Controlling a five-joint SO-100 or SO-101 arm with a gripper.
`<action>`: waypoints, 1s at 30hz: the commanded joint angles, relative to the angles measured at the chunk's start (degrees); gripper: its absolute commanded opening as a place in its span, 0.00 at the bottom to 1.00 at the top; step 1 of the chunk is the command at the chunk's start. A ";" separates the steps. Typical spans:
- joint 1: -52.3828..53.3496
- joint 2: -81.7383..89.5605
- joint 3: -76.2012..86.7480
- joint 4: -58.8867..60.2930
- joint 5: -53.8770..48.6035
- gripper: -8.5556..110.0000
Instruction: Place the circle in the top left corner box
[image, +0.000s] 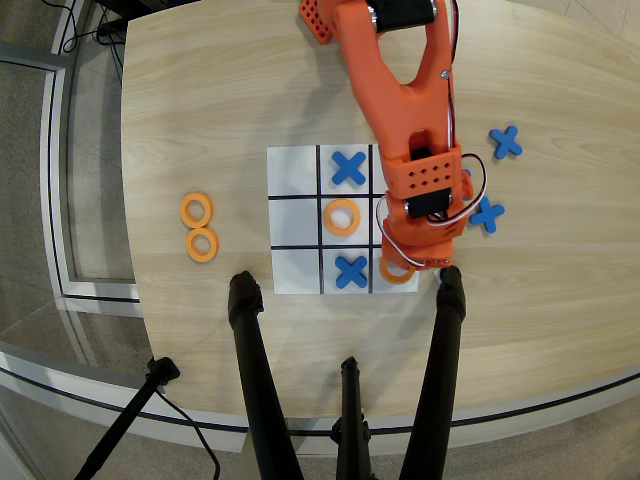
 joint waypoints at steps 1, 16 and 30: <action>0.35 0.26 -2.11 -0.35 -0.62 0.07; 0.88 -1.05 -3.08 -0.70 -1.23 0.07; 1.05 -0.26 -2.72 -0.70 -0.97 0.13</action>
